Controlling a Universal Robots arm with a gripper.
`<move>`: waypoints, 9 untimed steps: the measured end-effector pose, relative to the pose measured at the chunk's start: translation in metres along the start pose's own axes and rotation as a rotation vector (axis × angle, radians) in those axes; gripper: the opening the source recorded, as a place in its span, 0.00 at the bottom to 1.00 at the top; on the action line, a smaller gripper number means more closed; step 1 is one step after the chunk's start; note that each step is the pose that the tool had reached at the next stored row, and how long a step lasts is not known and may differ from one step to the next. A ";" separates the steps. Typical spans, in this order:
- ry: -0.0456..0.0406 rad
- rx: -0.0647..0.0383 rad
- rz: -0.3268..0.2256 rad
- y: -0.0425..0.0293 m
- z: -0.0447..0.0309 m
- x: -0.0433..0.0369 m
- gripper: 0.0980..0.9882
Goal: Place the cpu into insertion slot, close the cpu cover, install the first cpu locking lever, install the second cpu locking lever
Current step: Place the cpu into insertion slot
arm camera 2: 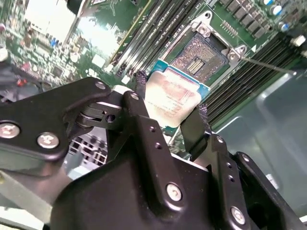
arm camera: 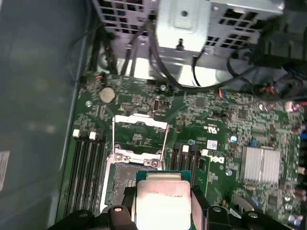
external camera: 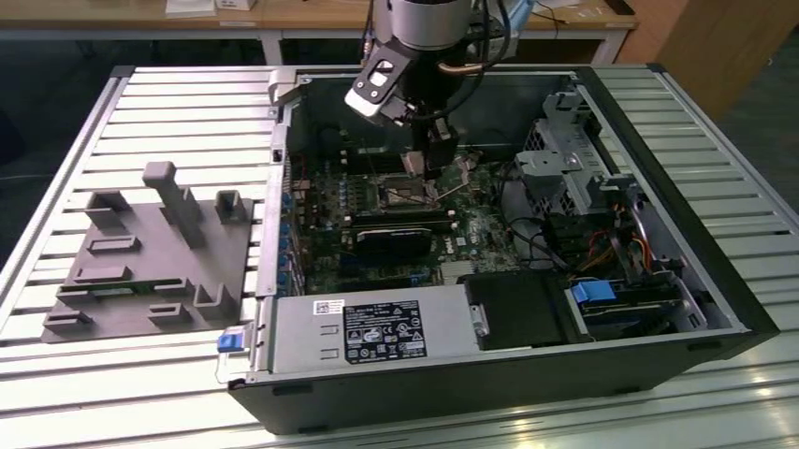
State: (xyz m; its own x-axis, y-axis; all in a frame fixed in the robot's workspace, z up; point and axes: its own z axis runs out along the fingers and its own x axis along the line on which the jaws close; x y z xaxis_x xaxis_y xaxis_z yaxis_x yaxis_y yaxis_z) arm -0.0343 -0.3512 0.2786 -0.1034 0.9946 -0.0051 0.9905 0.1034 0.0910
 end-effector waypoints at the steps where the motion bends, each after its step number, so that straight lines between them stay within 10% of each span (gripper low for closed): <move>1: -0.0016 0.000 0.018 0.0000 0.0005 0.0000 0.49; 9: -0.0107 -0.005 0.119 -0.0014 0.0070 0.0001 0.49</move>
State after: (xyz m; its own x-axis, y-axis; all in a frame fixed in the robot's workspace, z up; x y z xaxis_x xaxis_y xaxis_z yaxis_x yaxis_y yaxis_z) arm -0.0351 -0.3512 0.2715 0.0154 0.9999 -0.0047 0.9952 -0.0149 0.0965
